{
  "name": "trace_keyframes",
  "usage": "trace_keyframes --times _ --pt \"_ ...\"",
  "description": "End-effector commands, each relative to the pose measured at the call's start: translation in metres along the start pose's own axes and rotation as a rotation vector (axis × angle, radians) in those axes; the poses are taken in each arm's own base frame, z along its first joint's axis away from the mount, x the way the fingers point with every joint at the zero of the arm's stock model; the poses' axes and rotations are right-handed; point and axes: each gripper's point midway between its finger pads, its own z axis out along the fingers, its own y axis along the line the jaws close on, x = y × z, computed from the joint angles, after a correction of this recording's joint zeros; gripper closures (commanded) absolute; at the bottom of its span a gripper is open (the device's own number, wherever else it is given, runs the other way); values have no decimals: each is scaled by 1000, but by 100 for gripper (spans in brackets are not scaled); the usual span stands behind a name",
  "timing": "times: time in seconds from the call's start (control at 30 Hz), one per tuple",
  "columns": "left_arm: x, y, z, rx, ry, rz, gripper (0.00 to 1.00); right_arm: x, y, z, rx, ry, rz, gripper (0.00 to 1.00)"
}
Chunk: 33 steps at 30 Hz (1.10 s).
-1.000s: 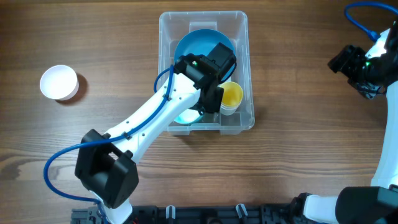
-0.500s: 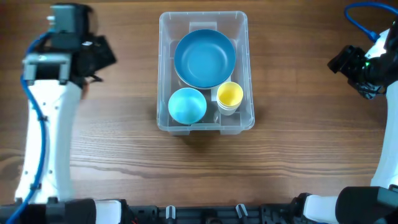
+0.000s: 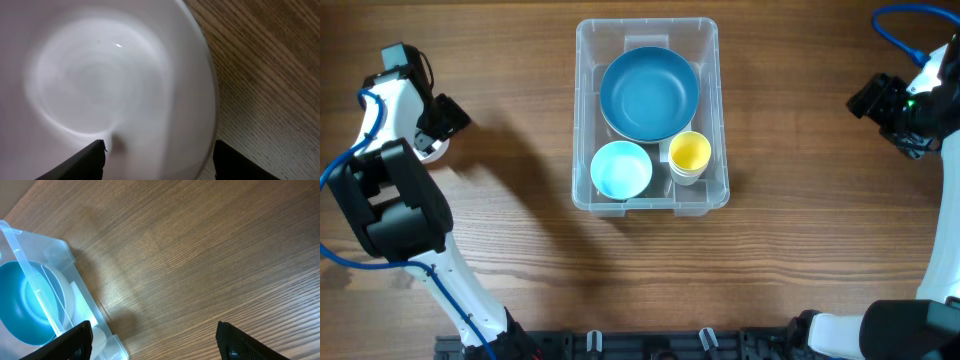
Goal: Pack container
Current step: 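Grasp the pink bowl with the left gripper, then stack the pink bowl onto the blue and green bowls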
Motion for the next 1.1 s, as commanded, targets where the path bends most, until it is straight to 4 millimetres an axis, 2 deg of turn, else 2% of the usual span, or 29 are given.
trace_keyframes --times 0.0,0.1,0.23,0.3,0.4,0.43,0.47,0.5,0.53,0.57,0.6,0.63,0.7,0.73,0.83,0.9,1.0,1.03,1.07 --pt "2 3 7 -10 13 1 62 2 -2 6 13 16 -18 20" --pt "6 5 7 -17 31 2 82 2 -2 6 13 16 -18 20" --pt "19 6 6 -28 79 13 88 2 -2 6 13 15 -18 20" --pt "39 -13 0 53 160 29 96 1 -1 6 12 13 -18 20" --pt "56 -39 -30 95 165 90 96 2 -2 6 12 16 -18 20" --pt "61 -55 -57 123 123 134 96 2 -1 6 10 18 -18 20" --pt "68 -74 -98 167 63 191 96 3 -1 6 10 20 -18 20" --pt "77 -87 -128 200 21 233 96 3 -1 6 11 21 -18 20" --pt "92 -106 -170 258 -46 305 96 3 -1 6 11 21 -17 20" --pt "112 -123 -207 320 -106 373 96 3 -1 6 11 21 -17 20" --pt "132 -137 -234 373 -147 435 96 3 -1 6 11 21 -17 20" --pt "160 -153 -261 432 -182 519 96 3 -1 6 11 21 -17 20" --pt "218 -176 -291 490 -209 683 96 3 -1 6 10 21 -17 20" --pt "244 -185 -295 508 -195 752 96 3 -1 6 11 22 -17 20" --pt "300 -204 -293 523 -148 896 96 4 -2 6 12 26 -16 20" --pt "318 -207 -280 488 -105 945 94 5 -2 6 13 29 -16 20" --pt "323 -205 -262 429 -57 959 92 6 -2 6 14 32 -15 19" --pt "324 -205 -258 416 -48 962 78 6 -2 6 13 32 -15 19" --pt "324 -204 -257 412 -44 963 59 6 -2 6 14 32 -15 20"
